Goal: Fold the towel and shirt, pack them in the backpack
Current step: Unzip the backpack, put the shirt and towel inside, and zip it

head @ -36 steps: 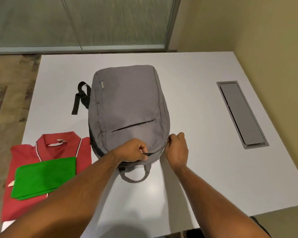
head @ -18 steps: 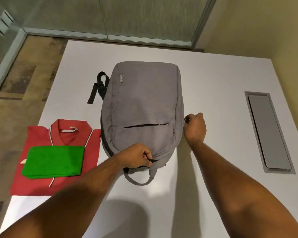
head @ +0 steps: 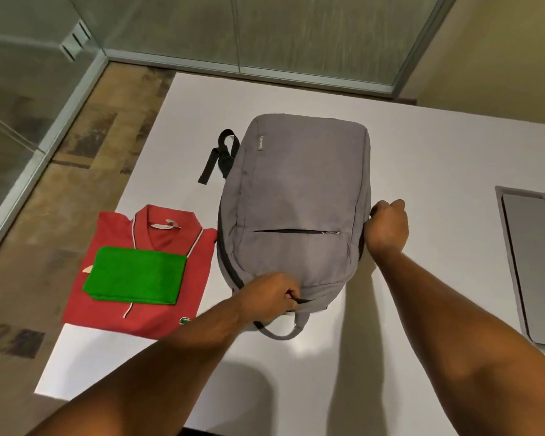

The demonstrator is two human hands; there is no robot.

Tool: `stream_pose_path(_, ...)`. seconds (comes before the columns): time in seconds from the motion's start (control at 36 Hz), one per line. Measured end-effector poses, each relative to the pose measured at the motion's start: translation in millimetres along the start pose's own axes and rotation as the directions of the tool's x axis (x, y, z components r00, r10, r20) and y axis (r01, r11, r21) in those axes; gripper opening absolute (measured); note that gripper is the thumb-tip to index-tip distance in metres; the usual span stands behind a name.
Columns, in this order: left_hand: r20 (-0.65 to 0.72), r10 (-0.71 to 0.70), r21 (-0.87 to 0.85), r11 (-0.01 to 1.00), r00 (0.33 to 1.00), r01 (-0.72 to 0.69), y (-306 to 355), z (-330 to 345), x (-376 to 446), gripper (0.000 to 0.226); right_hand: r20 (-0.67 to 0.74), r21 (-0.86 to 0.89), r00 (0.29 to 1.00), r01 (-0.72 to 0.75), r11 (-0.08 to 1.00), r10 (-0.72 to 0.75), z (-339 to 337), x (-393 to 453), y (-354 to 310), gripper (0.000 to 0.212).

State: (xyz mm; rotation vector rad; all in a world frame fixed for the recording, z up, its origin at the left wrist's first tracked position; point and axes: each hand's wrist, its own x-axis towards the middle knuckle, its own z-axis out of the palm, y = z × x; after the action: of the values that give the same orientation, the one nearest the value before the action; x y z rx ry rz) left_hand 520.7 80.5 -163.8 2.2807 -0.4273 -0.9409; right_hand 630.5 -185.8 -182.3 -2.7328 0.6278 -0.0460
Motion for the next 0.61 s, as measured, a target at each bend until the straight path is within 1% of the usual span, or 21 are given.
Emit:
stream_pose_path(0.11,-0.032,-0.036,0.02,0.999,0.999,0.036,-11.3,2.5,-6.9,0.022,-0.049,0.018,0.998,0.032,0.999,-0.031,-0.6,-12.0,-6.7,0.017)
stream_pose_path(0.17,-0.058,-0.049,0.023,0.998,0.997,0.05,-16.1,3.3,-9.9,0.023,-0.098,0.011,0.994,0.052,0.999,-0.051,1.2,-21.3,-11.4,0.019)
stream_pose_path(0.28,-0.089,-0.052,0.0,0.999,0.995,0.053,-18.6,2.8,-13.5,0.022,-0.188,0.059,0.979,0.097,0.994,-0.084,2.4,-52.1,-21.6,0.021)
stream_pose_path(0.33,-0.092,-0.049,0.01,0.999,0.995,0.05,-19.3,2.4,-14.1,0.02,-0.221,0.064,0.963,0.172,0.983,-0.154,1.8,-68.4,-26.6,0.018)
stream_pose_path(0.36,-0.091,-0.045,0.019,0.999,0.995,0.047,-19.8,2.1,-14.1,0.02,-0.231,0.065,0.952,0.22,0.973,-0.2,2.3,-77.0,-28.4,0.019)
stream_pose_path(0.39,-0.09,-0.037,0.026,0.999,0.995,0.039,-20.8,2.2,-13.8,0.021,-0.231,0.054,0.941,0.267,0.962,-0.249,3.9,-85.7,-29.4,0.025)
stream_pose_path(0.44,-0.089,-0.013,0.042,0.999,0.996,0.017,-23.7,2.3,-13.9,0.024,-0.172,-0.034,0.926,0.334,0.942,-0.335,13.8,-103.5,-28.2,0.041)
stream_pose_path(0.5,-0.095,0.036,0.037,0.999,0.995,-0.033,-28.3,1.7,-15.4,0.026,-0.068,-0.105,0.929,0.355,0.929,-0.363,26.4,-120.8,-26.5,0.051)
stream_pose_path(0.56,-0.115,0.069,0.022,0.998,0.991,-0.067,-33.5,-0.3,-17.8,0.027,0.018,-0.144,0.93,0.366,0.919,-0.368,36.3,-136.1,-26.2,0.053)
stream_pose_path(0.61,-0.132,0.1,0.035,0.995,0.986,-0.097,-37.6,-5.2,-21.2,0.03,0.071,-0.176,0.928,0.372,0.911,-0.366,42.7,-150.1,-29.1,0.047)
